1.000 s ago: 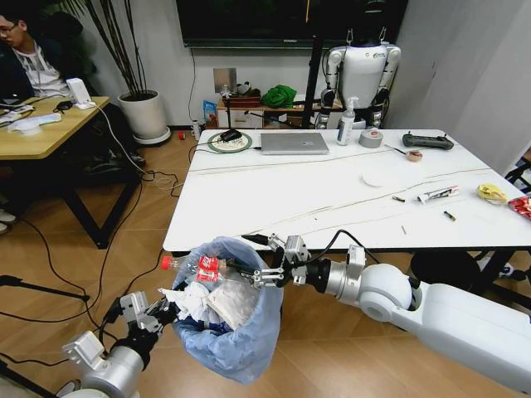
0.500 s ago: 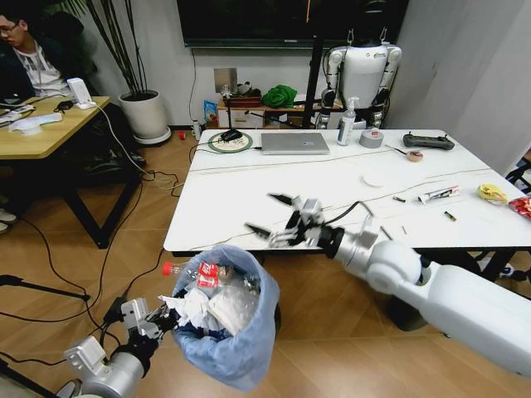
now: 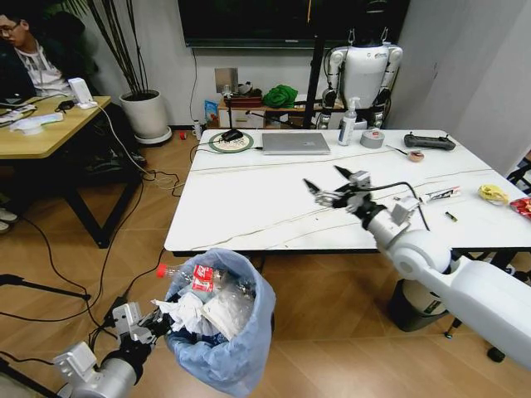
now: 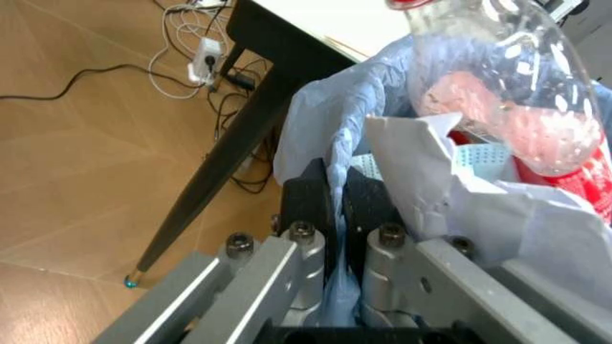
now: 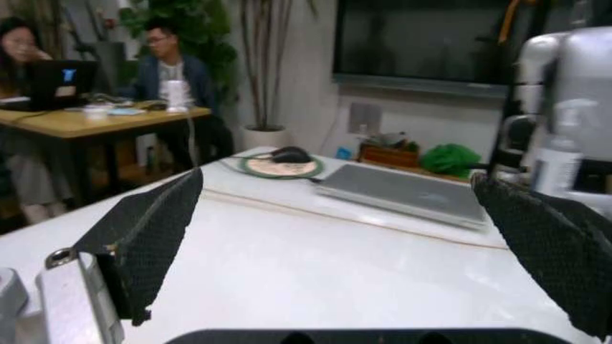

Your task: Pick up the trash bin and place the trash from the table into it.

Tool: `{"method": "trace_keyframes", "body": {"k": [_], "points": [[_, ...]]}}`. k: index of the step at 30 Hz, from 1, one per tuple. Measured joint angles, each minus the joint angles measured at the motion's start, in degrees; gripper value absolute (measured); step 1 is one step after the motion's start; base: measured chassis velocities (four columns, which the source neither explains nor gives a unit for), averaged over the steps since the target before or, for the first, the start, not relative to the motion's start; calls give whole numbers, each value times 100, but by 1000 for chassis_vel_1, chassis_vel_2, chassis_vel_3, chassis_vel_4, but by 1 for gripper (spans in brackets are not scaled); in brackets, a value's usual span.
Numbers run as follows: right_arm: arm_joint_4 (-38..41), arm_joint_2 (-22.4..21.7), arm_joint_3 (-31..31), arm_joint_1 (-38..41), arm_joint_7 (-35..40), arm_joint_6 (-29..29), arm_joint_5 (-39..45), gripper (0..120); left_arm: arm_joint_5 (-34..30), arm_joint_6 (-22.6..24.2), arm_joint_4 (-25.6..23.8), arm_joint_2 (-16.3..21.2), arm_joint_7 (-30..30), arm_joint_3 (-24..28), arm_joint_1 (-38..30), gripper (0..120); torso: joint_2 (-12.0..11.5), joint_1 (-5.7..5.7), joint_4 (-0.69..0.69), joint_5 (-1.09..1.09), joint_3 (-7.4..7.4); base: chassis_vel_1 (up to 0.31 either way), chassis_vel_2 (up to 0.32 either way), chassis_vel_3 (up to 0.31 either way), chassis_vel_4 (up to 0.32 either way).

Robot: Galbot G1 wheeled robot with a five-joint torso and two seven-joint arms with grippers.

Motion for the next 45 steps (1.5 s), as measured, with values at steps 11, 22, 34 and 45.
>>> {"method": "trace_keyframes", "body": {"k": [11,22,34,45], "points": [[-206,-441,1093,-965,-619,124,112,100,66,0,19,-66,6,9,-1,0,0,0,3,-2,0,0,0,0,0],[-436,-320,2205,-2067,-913,160,132,100,162,0,43,-123,35,87,-3,0,0,0,3,1,0,0,0,0,0],[-22,67,4680,-4363,-1279,196,18,100,202,-15,102,-148,84,99,-130,0,0,0,2,-1,-1,0,0,0,0],[588,1162,5917,-5383,-1300,193,-299,100,345,-36,126,-272,167,215,-109,0,1,0,2,-2,-1,0,0,0,0]]}}
